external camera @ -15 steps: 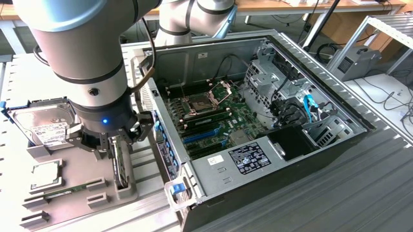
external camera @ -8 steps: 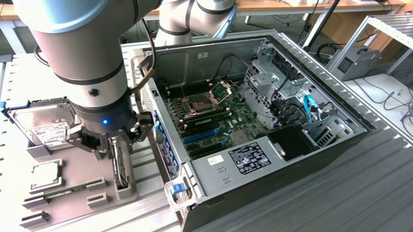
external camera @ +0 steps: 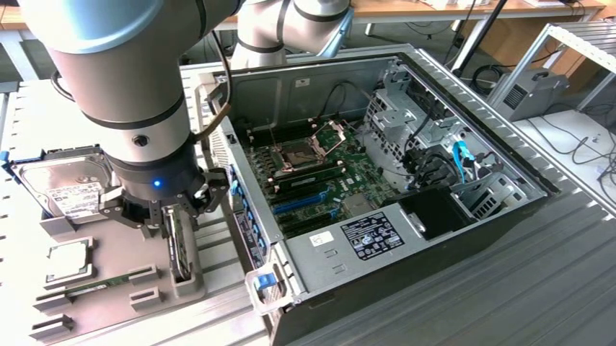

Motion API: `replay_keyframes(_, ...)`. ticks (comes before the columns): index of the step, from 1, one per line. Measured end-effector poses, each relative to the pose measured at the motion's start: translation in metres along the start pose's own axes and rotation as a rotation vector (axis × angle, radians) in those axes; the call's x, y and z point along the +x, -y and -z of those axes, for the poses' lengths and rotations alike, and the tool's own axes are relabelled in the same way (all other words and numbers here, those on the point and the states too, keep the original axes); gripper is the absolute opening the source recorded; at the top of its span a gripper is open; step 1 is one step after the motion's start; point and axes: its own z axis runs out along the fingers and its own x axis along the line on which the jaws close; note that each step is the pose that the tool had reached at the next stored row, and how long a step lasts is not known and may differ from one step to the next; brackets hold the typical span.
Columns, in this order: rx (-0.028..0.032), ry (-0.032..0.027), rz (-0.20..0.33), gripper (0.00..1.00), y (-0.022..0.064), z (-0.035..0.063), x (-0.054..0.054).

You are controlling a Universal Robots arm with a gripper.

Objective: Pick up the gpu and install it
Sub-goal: 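Pick up the gpu and move the gpu toward the slot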

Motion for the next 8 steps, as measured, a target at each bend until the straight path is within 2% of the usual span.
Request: replay_keyframes(8,0.0,0.0,0.0,0.42,0.0002,-0.0008,0.002)
